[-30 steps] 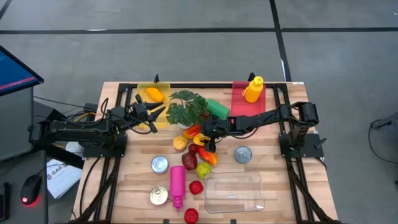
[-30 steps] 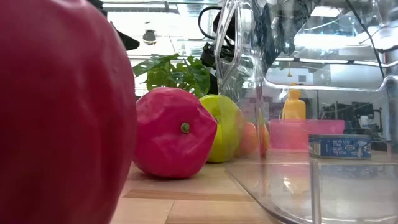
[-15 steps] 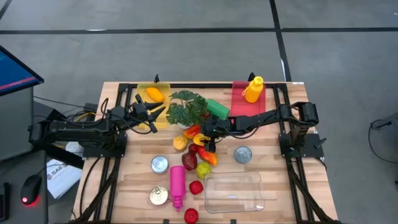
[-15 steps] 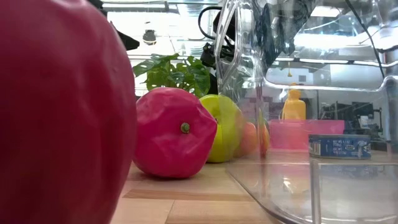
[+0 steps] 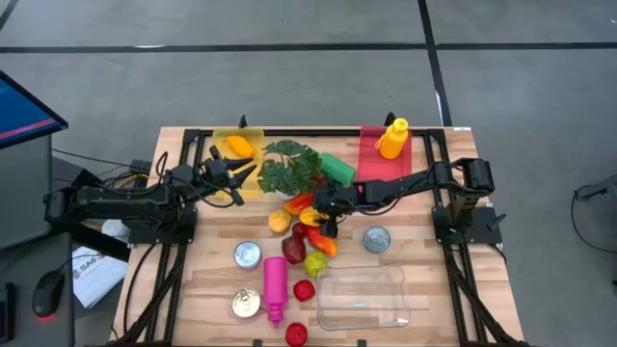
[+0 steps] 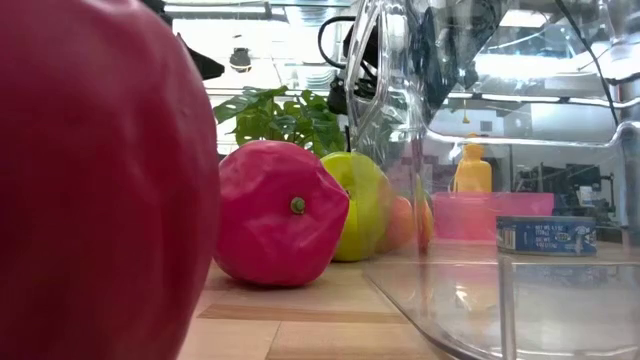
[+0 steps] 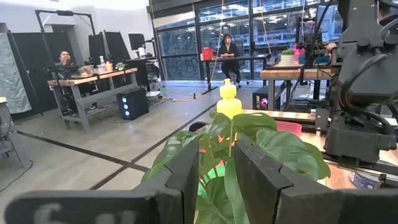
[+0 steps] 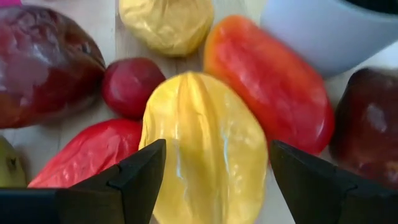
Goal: Pick & Place Food Item
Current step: Put the yellow starfruit into the yellow bin
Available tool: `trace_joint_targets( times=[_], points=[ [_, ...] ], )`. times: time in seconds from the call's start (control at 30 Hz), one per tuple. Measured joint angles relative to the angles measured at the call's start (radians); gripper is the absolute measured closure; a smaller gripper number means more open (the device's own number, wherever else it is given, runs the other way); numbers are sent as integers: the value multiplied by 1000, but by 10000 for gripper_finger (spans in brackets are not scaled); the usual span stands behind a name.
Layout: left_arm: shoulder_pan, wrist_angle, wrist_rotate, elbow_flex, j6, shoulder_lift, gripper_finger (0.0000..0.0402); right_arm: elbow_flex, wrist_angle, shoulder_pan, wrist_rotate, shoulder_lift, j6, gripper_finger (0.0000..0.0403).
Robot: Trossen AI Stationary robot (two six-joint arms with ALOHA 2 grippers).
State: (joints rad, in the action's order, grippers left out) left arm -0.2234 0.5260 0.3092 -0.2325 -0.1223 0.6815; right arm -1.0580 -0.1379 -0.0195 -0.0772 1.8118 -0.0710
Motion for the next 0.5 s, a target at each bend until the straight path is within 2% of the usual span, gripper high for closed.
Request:
trace_joint_targets(
  times=[0.33, 0.5],
  points=[
    [0, 0, 0, 0, 0, 0, 312, -1, -19, 9, 0, -1, -12, 124],
    [0, -1, 0, 0, 0, 0, 312, -1, -21, 20, -2, -1, -12, 154]
  ],
)
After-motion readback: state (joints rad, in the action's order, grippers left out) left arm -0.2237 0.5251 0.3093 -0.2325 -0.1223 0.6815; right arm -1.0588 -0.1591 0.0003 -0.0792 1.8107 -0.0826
